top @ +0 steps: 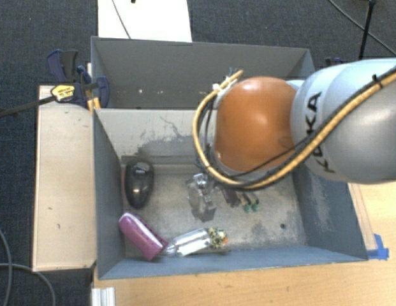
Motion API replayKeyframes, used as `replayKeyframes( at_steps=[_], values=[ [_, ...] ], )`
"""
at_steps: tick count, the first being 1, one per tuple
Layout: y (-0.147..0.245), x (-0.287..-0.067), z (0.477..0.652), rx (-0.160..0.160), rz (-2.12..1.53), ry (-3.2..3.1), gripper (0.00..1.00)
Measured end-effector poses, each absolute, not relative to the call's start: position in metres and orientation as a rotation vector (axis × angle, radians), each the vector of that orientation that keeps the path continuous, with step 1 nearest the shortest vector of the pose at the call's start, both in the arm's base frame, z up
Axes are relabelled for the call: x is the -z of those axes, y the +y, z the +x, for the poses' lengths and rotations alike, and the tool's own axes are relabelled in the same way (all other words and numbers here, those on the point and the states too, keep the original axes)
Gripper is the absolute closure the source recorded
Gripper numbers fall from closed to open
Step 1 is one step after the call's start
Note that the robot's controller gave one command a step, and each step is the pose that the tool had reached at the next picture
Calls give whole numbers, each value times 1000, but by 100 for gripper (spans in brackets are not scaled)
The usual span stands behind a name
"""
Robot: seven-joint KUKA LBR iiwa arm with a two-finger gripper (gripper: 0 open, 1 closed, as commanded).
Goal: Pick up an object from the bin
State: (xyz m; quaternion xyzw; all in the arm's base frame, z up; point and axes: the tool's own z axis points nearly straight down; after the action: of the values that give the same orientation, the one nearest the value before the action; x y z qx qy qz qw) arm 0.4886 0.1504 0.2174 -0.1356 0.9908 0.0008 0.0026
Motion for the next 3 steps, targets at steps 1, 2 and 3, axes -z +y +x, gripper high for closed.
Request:
replayKeyframes(
  at_steps=[1,2,3],
  values=[
    [200,-166,512,-3,-72,3140,100],
    [214,-178,485,0,-211,3136,100],
    [213,-178,485,0,-204,3136,0]
  ],
)
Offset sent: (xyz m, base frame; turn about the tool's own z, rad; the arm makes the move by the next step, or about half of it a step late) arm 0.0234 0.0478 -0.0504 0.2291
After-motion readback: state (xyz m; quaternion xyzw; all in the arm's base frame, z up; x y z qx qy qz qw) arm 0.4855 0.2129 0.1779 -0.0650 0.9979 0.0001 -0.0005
